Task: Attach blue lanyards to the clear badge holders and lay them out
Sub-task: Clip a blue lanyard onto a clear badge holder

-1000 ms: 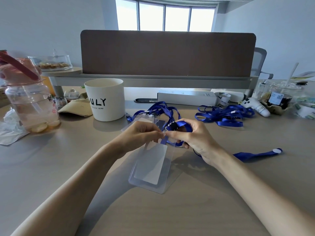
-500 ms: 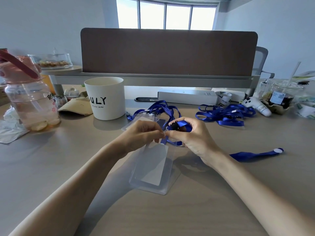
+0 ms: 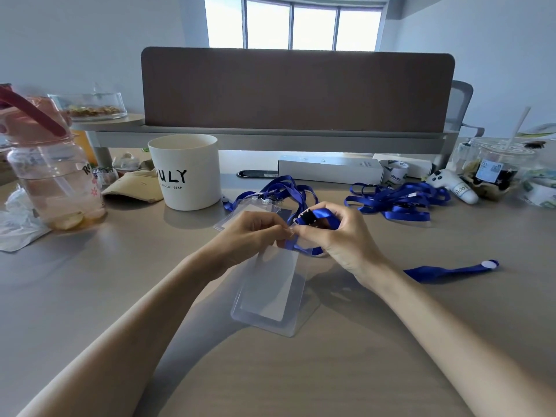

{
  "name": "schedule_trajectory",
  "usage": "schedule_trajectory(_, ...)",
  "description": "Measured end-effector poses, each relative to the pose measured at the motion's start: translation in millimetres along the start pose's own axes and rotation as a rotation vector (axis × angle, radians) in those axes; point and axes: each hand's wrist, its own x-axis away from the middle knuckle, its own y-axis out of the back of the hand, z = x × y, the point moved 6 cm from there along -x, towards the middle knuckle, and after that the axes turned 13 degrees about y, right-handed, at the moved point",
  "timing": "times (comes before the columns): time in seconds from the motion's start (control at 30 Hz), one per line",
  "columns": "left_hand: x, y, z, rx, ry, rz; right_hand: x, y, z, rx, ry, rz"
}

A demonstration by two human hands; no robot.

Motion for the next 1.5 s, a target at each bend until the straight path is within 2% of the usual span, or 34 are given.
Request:
schedule_trajectory(0.3,2,-2,-1,-0.028,-0.008,0.035,0,-2,-5,-0.008,-0.029,0.044)
schedule_trajectory(0.47,-4,-10,4,-0.043,0.016,0.063,0,4,-7,0.075,-0.036,0.049)
schedule_trajectory(0.63,-7,-14,4,-0.073,0.033,0.043,2,3,-9,0.068,-0.072,0.052)
schedule_trajectory(0.73,-5,-13,0,-0.082,0.029,-0.026,5,3,-8,0.023,-0.113,0.024)
schedule_trajectory(0.83,-1,-11,1,0.095,0.091,-0.004,4,19,-2,0.011,-0.143,-0.084)
schedule_trajectory(0.93,8,-12,7,0.262,0.222,0.155,6,47,0,-0.058,-0.208,-0.259)
schedule_trajectory(1.03,12,-18,-1,0.355,0.224,0.237,16,79,3,-0.124,-0.241,-0.434)
schedule_trajectory(1.17,8,-25,-23,0.658,0.151,0.028,35,113,12,-0.228,-0.269,-0.553)
schedule_trajectory(1.3,0,-47,-46,0.849,0.184,-0.155,55,137,28,-0.264,-0.284,-0.498)
schedule_trajectory(1.37,-1,-67,-67,0.927,0.199,-0.102,64,152,40,-0.294,-0.265,-0.514)
schedule_trajectory(1.5,10,-115,-128,1.031,0.174,0.113,84,196,75,-0.369,-0.179,-0.646)
